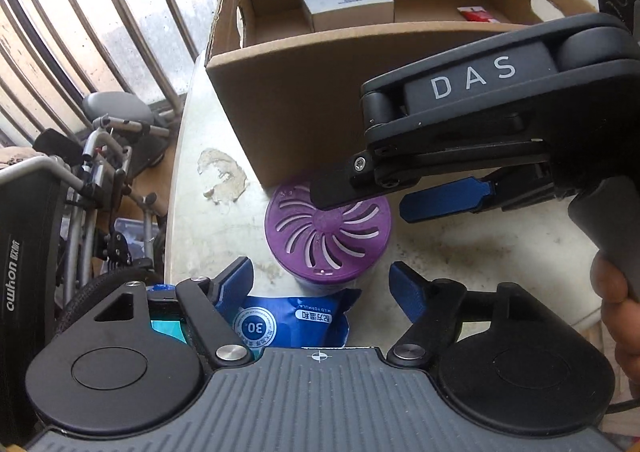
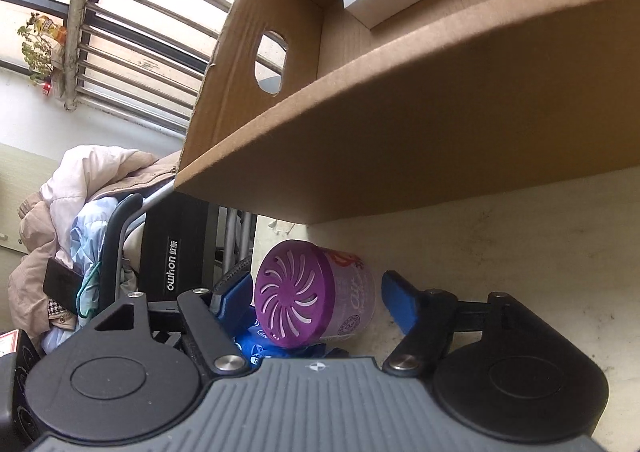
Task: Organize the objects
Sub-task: 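Close the right gripper around the purple canister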
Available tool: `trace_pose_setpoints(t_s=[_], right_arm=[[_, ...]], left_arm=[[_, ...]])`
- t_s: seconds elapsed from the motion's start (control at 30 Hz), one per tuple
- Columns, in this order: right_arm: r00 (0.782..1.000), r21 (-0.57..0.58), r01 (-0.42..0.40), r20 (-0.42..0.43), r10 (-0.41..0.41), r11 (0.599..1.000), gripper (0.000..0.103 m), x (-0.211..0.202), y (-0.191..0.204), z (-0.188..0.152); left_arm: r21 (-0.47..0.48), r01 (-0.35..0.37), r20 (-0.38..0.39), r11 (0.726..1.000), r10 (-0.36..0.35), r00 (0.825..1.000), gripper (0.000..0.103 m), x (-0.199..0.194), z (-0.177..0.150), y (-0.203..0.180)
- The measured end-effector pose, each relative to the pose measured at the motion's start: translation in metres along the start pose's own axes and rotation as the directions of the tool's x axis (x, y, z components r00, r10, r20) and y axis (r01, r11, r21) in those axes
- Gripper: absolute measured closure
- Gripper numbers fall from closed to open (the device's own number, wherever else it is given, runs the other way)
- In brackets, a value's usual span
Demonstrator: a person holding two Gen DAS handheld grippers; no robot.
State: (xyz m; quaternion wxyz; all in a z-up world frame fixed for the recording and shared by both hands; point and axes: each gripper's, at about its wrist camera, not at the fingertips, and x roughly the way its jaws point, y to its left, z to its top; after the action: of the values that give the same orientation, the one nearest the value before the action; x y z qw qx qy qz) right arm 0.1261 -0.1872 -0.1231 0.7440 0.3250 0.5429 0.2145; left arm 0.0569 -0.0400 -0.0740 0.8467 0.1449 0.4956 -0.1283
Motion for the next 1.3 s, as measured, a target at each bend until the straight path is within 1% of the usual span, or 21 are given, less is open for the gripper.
trace_pose_setpoints(t_s=[0.07, 0.1, 0.13, 0.17, 0.2, 0.23, 0.3, 0.37, 0.5, 0.77, 0.83, 0.93, 1.07, 1.3], right_arm=[[1.0, -0.003, 0.0, -0.005, 0.0, 1.0, 0.041, 0.001, 0.0, 0.001], [1.0, -0.01, 0.007, -0.006, -0.008, 1.0, 0.042, 0.002, 0.0, 0.002], [1.0, -0.016, 0.01, -0.008, -0.01, 1.0, 0.043, 0.002, 0.0, 0.002], [1.0, -0.021, 0.008, -0.011, -0.008, 1.0, 0.048, 0.002, 0.0, 0.002], [1.0, -0.023, 0.005, -0.016, -0.006, 1.0, 0.054, 0.003, 0.0, 0.002], [1.0, -0.023, 0.0, -0.02, 0.0, 1.0, 0.055, 0.003, 0.0, 0.002], [1.0, -0.036, 0.016, -0.013, -0.016, 0.999, 0.055, 0.0, 0.0, 0.0], [1.0, -0.045, 0.029, -0.009, -0.03, 0.999, 0.055, -0.005, -0.001, 0.0], [0.999, -0.02, 0.044, -0.005, -0.044, 0.999, 0.055, -0.02, -0.013, -0.002], [0.993, -0.05, 0.121, 0.003, -0.121, 0.991, 0.055, -0.062, -0.03, -0.01], [0.991, -0.059, 0.133, 0.005, -0.133, 0.989, 0.055, -0.069, -0.035, -0.011], [0.989, -0.068, 0.146, 0.002, -0.146, 0.987, 0.055, -0.073, -0.041, -0.014], [0.99, -0.077, 0.141, -0.002, -0.142, 0.987, 0.055, -0.076, -0.045, -0.017], [0.991, -0.054, 0.134, 0.009, -0.134, 0.99, 0.055, -0.081, -0.05, -0.017]], left_arm=[[-0.003, 0.002, 0.003, 1.0, -0.002, 1.0, 0.03, 0.002, 0.001, 0.0], [-0.004, 0.005, -0.002, 1.0, -0.005, 1.0, 0.032, 0.004, 0.003, -0.001], [-0.004, 0.006, -0.006, 1.0, -0.006, 1.0, 0.037, 0.007, 0.003, -0.002], [-0.002, 0.01, -0.009, 1.0, -0.01, 1.0, 0.039, 0.008, 0.003, -0.003], [0.003, 0.02, -0.007, 1.0, -0.02, 1.0, 0.039, 0.008, 0.003, -0.005], [0.012, 0.028, 0.002, 1.0, -0.028, 1.0, 0.039, 0.006, 0.003, -0.007], [0.017, 0.036, 0.017, 0.999, -0.036, 0.999, 0.039, 0.003, 0.003, -0.011], [0.009, 0.057, 0.014, 0.998, -0.057, 0.998, 0.04, 0.002, 0.003, -0.015], [0.021, 0.093, 0.02, 0.995, -0.093, 0.995, 0.04, -0.003, 0.002, -0.029], [0.052, 0.188, 0.023, 0.981, -0.189, 0.982, 0.04, -0.018, -0.004, -0.066], [0.068, 0.202, 0.022, 0.977, -0.204, 0.979, 0.04, -0.019, -0.008, -0.075], [0.107, 0.201, 0.016, 0.974, -0.203, 0.979, 0.04, -0.017, -0.013, -0.084], [0.146, 0.175, 0.02, 0.974, -0.18, 0.984, 0.038, -0.014, -0.017, -0.088], [0.174, 0.139, -0.002, 0.975, -0.141, 0.99, 0.037, -0.001, -0.019, -0.09]])
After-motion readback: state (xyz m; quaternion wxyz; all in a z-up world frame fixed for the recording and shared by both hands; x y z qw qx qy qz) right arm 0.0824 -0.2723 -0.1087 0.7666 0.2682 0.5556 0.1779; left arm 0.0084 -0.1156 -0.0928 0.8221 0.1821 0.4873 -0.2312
